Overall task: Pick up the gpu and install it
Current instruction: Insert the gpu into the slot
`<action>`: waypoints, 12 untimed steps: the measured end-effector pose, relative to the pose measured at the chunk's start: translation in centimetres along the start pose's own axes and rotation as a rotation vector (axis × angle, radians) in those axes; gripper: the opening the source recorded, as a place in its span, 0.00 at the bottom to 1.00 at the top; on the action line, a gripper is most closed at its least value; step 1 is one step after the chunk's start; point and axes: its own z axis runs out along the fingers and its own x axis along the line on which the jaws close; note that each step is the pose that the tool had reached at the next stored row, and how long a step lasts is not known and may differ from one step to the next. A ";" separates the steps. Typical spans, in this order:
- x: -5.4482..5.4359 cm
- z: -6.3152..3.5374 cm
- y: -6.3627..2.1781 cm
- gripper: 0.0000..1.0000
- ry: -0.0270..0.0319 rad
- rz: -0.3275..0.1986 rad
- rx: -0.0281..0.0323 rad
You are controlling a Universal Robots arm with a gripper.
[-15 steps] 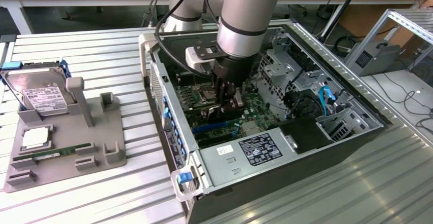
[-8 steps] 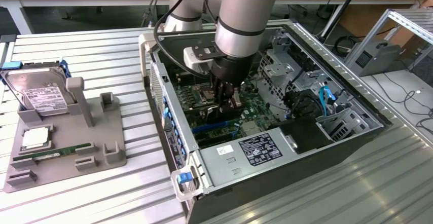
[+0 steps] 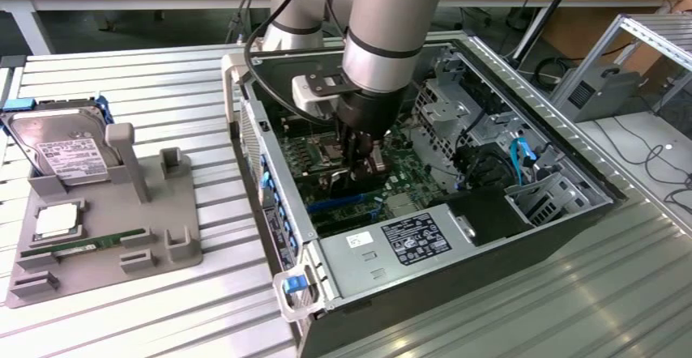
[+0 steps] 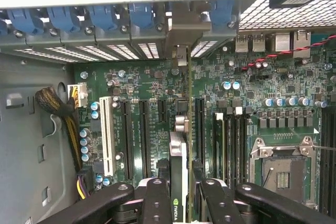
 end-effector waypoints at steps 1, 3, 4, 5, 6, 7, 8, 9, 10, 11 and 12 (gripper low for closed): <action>0.0 0.02 0.00 0.27 -0.0002 0.001 0.0000; 0.0 0.11 0.00 0.27 -0.0002 0.004 0.0000; 0.0 0.12 0.00 0.27 -0.0005 0.005 -0.0002; 0.0 0.15 0.00 0.27 -0.0017 0.005 -0.0002; 0.0 0.21 0.00 0.27 -0.0025 0.005 0.0000; 0.0 0.26 0.00 0.27 -0.0028 0.005 0.0000; 0.0 0.33 0.01 0.27 -0.0024 0.005 -0.0001; 0.0 0.43 0.01 0.27 -0.0025 0.005 -0.0001; 0.0 0.48 0.01 0.27 -0.0022 0.005 -0.0002; 0.0 0.54 0.01 0.27 -0.0025 0.005 -0.0001; 0.0 0.57 0.01 0.27 -0.0025 0.005 -0.0002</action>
